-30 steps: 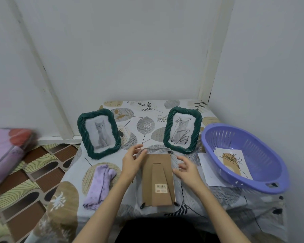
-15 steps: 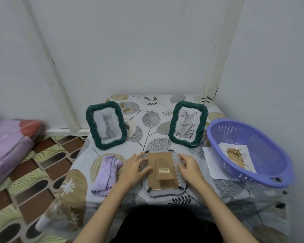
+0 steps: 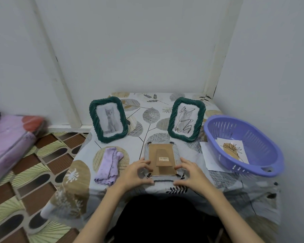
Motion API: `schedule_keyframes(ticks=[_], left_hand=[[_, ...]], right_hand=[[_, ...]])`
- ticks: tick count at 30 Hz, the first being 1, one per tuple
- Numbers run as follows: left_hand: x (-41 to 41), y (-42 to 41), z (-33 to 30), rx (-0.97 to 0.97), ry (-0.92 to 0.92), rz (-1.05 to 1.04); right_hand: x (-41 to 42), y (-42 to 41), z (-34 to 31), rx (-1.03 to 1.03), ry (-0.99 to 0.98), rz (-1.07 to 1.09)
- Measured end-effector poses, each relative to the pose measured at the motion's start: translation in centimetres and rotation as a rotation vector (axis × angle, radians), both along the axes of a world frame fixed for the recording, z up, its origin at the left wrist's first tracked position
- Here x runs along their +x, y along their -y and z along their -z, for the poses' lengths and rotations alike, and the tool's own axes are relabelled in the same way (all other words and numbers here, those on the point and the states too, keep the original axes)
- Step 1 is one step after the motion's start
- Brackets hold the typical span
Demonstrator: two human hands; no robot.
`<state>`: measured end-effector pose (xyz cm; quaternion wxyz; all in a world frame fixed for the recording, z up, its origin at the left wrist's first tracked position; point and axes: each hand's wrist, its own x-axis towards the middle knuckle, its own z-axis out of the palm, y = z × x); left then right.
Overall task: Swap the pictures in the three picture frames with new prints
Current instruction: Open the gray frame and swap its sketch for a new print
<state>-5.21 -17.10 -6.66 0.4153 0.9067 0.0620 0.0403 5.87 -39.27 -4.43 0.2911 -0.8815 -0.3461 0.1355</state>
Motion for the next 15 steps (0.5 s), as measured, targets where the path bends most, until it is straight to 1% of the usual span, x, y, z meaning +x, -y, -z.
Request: schedule_keyframes(ticks=[8, 15], left_hand=[[-0.6, 1.4, 0.3, -0.035, 0.053, -0.081], [-0.7, 1.7, -0.1, -0.062, 0.074, -0.079]], right_hand=[[-1.4, 0.1, 1.3, 0.114, 0.045, 0.055], [-1.5, 0.1, 1.3, 0.125, 0.029, 0.051]])
